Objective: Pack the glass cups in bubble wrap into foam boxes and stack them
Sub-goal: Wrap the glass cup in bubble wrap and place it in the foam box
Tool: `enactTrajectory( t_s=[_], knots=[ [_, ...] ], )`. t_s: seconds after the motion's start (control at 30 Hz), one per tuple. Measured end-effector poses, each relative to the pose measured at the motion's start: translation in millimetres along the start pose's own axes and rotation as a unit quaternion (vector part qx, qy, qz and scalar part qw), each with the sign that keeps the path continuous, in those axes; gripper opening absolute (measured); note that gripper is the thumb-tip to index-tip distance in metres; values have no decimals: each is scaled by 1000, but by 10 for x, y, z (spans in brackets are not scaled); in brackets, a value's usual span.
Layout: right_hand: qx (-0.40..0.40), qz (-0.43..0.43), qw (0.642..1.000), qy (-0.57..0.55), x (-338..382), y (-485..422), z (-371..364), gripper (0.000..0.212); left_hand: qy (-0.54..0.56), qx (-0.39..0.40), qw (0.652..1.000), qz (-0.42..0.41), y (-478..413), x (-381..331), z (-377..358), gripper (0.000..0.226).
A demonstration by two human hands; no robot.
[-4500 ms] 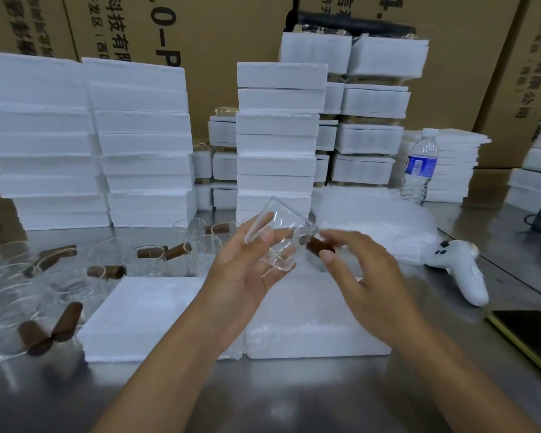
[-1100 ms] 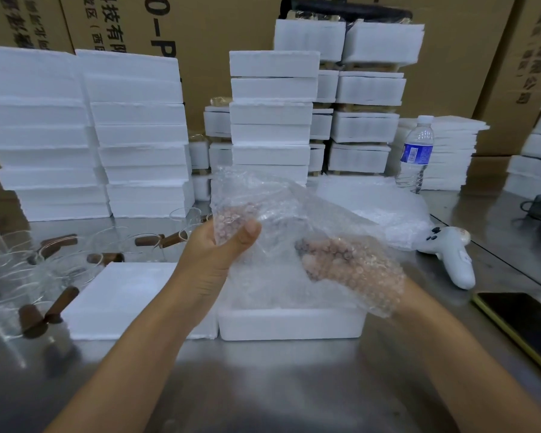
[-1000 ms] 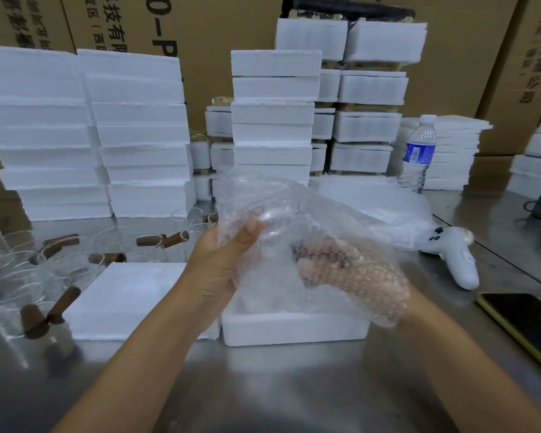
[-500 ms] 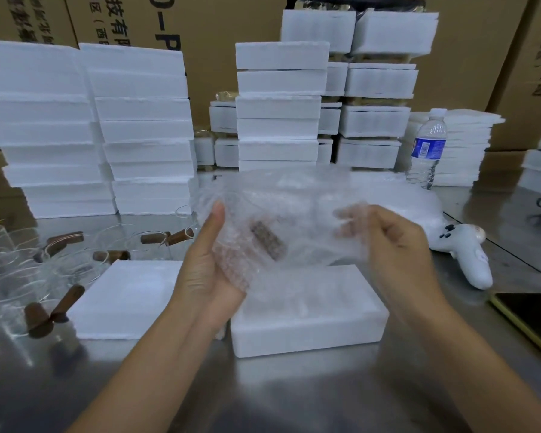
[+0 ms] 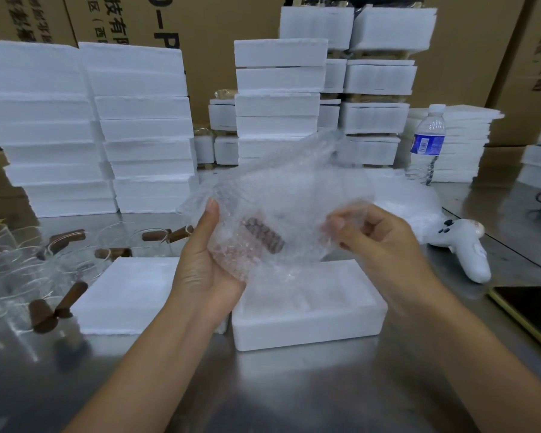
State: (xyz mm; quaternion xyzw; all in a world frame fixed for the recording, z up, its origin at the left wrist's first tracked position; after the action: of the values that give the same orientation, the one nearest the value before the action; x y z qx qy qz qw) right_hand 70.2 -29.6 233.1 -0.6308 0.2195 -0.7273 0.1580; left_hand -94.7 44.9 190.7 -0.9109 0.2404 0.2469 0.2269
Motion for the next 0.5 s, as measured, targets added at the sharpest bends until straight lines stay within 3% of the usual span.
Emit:
enactTrajectory(
  t_s=[0.1,0.27,0.4,0.5],
  knots=[
    [-17,21,999,-35,112,12,128,16,-29,17,999,6,-3,23,-46,39],
    [-50,3,991,-125,110,6,212,11,-63,37,997,22,-16,52,-117,47],
    [-73,-32,949,-305,-17,19,200,9,-80,78,991,72,-9,147,-184,61],
    [-88,-66,922,-372,-67,48,169,9,-113,85,984,108,9,218,-181,64]
  ],
)
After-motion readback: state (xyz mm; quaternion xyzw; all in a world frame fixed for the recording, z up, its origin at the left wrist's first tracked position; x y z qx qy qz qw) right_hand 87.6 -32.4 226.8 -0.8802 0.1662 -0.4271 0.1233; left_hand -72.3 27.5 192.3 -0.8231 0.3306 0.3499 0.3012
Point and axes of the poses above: each hand's wrist, its own y-axis away from the middle knuckle, its own z-axis out of the back of the hand, x = y × z, the point moved 8 cm from there along -y, towards the middle knuckle, and after that the axes turned 14 degrees about x, right-handed, at the moved point
